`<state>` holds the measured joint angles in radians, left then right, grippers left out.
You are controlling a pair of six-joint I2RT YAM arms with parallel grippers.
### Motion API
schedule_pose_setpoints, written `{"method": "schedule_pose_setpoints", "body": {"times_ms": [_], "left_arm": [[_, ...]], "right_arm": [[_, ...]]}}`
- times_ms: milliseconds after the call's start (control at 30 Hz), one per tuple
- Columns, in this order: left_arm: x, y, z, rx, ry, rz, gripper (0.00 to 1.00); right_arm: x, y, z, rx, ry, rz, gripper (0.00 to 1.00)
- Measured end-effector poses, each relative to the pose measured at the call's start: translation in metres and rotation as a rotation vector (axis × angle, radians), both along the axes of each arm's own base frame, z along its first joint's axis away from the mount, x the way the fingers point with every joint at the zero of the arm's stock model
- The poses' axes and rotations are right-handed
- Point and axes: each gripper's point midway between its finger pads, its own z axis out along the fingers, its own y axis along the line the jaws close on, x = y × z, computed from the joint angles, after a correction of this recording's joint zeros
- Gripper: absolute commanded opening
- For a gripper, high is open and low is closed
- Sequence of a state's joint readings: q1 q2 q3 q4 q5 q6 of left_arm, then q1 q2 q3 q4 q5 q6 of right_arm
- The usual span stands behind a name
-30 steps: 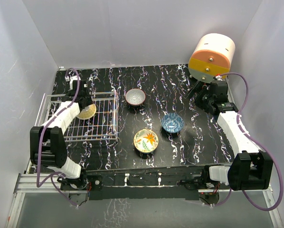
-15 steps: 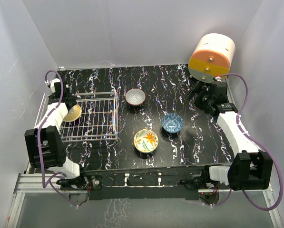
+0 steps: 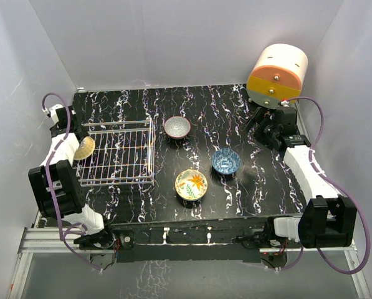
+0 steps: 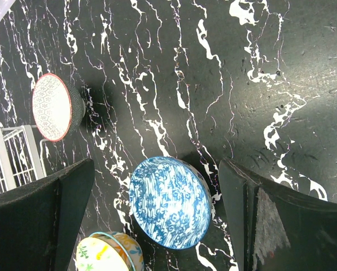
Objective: Load the bowls into the dish rack
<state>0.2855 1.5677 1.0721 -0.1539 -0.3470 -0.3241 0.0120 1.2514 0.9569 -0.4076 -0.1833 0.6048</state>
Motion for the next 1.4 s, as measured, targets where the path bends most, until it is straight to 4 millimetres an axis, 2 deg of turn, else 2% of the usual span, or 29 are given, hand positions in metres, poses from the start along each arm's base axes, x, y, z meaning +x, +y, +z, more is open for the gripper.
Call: {"method": "schedule_pose_setpoints", "body": {"times_ms": [433, 767, 967, 1267, 1400], "left_arm": [[0.018, 0.005, -0.003, -0.023, 0.002, 0.004, 0.5], [0.014, 0.013, -0.003, -0.027, 0.001, 0.03, 0.51], [0.012, 0.018, -0.003, -0.029, -0.003, 0.051, 0.58], [0.012, 0.02, -0.003, -0.031, -0.007, 0.057, 0.63], [0.012, 0.02, -0.003, -0.033, -0.01, 0.058, 0.71]], "right_arm": [[0.0, 0.0, 0.0, 0.0, 0.002, -0.001, 0.95], [0.0, 0.0, 0.0, 0.0, 0.002, -0.001, 0.95], [0.0, 0.0, 0.0, 0.0, 0.002, -0.001, 0.94], [0.0, 0.0, 0.0, -0.001, 0.002, 0.0, 0.94], [0.0, 0.0, 0.0, -0.001, 0.002, 0.0, 0.94]]}}
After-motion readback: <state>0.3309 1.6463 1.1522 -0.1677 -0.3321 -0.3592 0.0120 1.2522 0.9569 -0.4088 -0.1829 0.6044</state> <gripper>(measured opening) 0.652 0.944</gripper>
